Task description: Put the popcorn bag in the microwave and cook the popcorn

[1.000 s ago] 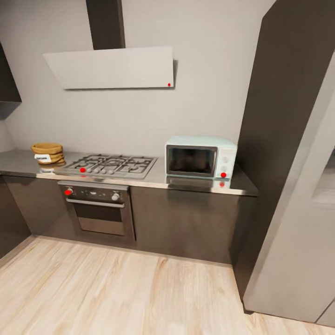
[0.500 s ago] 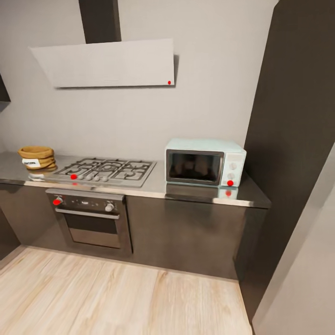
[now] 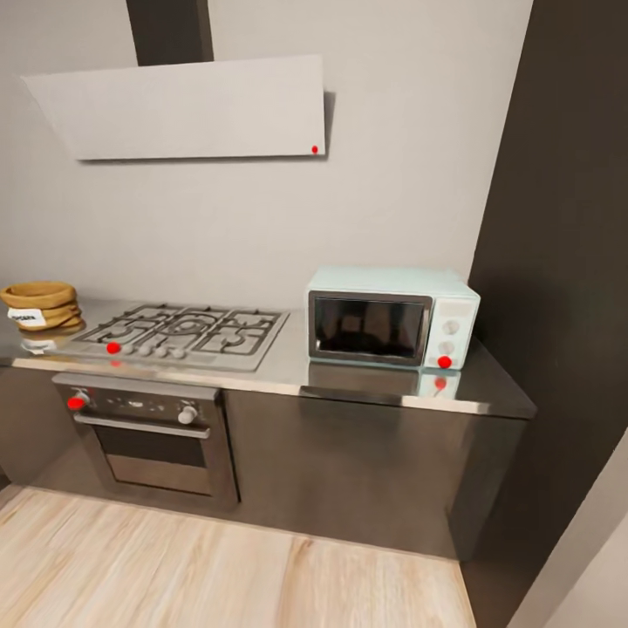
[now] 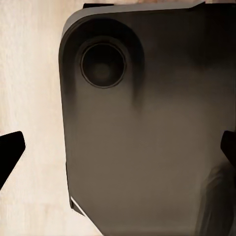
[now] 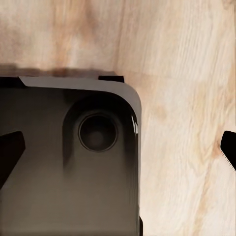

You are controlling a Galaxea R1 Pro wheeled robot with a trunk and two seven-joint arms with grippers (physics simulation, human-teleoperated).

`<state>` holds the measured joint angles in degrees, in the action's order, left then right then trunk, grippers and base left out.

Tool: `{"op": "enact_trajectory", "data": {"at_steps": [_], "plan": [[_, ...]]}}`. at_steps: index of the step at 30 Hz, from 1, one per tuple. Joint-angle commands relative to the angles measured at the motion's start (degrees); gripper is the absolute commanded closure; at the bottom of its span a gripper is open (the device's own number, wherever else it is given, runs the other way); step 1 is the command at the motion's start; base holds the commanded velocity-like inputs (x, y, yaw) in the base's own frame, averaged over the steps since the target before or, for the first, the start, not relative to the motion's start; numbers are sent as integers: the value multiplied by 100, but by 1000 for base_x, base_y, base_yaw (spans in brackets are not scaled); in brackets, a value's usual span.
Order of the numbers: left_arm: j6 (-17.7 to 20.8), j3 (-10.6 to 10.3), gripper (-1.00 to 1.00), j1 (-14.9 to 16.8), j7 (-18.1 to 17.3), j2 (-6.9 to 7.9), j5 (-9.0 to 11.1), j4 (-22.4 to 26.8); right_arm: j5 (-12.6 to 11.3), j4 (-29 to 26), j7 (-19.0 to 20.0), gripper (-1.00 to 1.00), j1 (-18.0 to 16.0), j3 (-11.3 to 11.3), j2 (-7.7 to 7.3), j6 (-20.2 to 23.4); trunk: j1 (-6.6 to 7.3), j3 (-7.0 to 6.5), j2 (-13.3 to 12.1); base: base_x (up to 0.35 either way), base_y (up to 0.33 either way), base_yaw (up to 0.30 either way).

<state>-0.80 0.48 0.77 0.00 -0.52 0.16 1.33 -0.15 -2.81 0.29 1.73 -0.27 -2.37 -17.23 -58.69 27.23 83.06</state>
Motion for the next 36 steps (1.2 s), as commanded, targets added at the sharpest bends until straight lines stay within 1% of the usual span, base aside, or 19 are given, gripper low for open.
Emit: {"op": "enact_trajectory", "data": {"at_steps": [1,9,16,18,21,27,28,29,30,31,33,36], "plan": [[-8,4,-100,2,0,0,2,-1,-2,-9,4,-100,3,-5,0,-8,-4,5,2,340,0,-224],[-8,4,-100,2,0,8,2,-1,-2,-9,6,-100,3,-2,0,-8,-4,5,2,330,94,-291],[-8,3,-100,2,-7,1,-6,-1,-3,-9,6,-100,3,-8,0,-8,-4,5,2,292,189,-289],[-8,4,-100,2,-8,-7,-7,-1,-3,-9,6,-100,3,-8,0,-8,-4,5,2,265,234,-99],[-8,26,-100,2,4,-85,-7,0,-3,-9,6,-100,3,-8,0,-8,-4,5,2,209,189,-17],[19,63,-100,2,12,-111,-5,6,-2,-7,6,-100,3,-1,0,-8,-4,5,2,30,27,-2],[24,101,-100,2,11,-109,-4,7,-2,-7,4,-100,3,0,0,-8,-4,5,2,2,2,0],[41,201,-100,2,10,-112,-3,7,-2,-8,2,-100,3,4,0,-8,18,-13,-38,0,0,0],[55,419,-100,2,6,-110,-6,7,-2,-9,1,-100,3,8,0,-8,40,-31,-78,0,0,0],[58,540,-100,2,3,-100,-3,7,-2,-6,2,-100,3,8,0,-8,62,-49,-118,0,0,0],[66,663,-100,2,1,-85,-3,7,-2,-6,-2,-100,3,12,0,-8,106,-85,-198,0,0,0],[70,712,-100,2,0,-47,-1,7,-2,-6,-1,-100,3,12,0,-8,172,-139,-319,0,0,0]]}}
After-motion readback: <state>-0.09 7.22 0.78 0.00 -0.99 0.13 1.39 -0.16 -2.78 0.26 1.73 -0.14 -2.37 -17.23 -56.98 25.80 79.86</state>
